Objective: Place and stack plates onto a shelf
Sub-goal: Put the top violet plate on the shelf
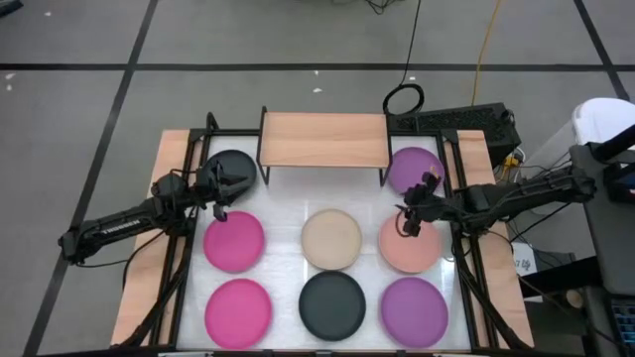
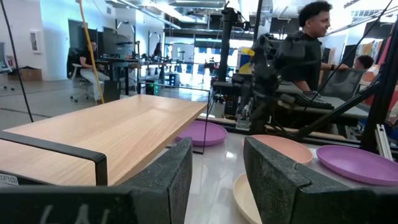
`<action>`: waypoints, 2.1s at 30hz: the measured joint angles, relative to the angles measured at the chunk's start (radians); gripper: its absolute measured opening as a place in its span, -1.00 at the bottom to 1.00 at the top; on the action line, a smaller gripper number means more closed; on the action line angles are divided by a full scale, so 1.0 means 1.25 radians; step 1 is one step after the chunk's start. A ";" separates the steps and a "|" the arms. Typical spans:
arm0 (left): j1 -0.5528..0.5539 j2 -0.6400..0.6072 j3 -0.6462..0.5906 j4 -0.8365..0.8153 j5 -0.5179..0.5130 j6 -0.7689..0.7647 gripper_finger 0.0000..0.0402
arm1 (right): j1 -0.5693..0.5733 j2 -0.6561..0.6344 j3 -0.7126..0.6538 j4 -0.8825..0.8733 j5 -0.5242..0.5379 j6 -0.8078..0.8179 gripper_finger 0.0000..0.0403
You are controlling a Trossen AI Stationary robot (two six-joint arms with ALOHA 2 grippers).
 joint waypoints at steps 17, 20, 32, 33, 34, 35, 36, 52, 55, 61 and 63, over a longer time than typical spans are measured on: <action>0.000 0.000 0.000 0.000 0.000 0.000 -0.26 | -0.208 0.200 0.000 -0.058 -0.067 0.059 -0.18; 0.000 0.000 0.000 0.000 0.000 0.000 -0.26 | -0.227 0.229 0.000 -0.054 -0.067 0.067 -0.18; 0.000 0.000 0.000 0.000 0.000 0.000 -0.26 | -0.234 0.261 0.000 0.004 -0.067 0.036 -0.18; 0.000 0.000 0.000 0.000 0.000 0.000 -0.26 | -0.234 0.261 0.000 0.005 -0.067 0.035 -0.18; 0.000 0.000 0.000 0.000 0.000 0.000 -0.26 | -0.234 0.261 0.000 0.006 -0.067 0.034 -0.18; 0.000 0.000 0.000 0.000 0.000 0.000 -0.26 | -0.234 0.261 0.000 0.006 -0.067 0.034 -0.18; 0.000 0.000 0.000 0.000 0.000 0.000 -0.26 | -0.234 0.261 0.000 0.006 -0.067 0.034 -0.18; 0.000 0.000 0.000 0.000 0.000 0.000 -0.26 | -0.257 0.261 -0.017 0.030 -0.096 0.061 -0.18; 0.000 0.000 0.000 0.000 0.000 0.000 -0.26 | -0.280 0.261 -0.035 0.039 -0.134 0.060 -0.18; 0.000 0.000 0.000 0.000 0.000 0.000 -0.26 | -0.314 0.261 -0.089 0.088 -0.132 0.029 -0.18; 0.000 0.000 0.000 0.000 0.000 0.000 -0.26 | -0.319 0.261 -0.114 0.125 -0.132 0.018 -0.18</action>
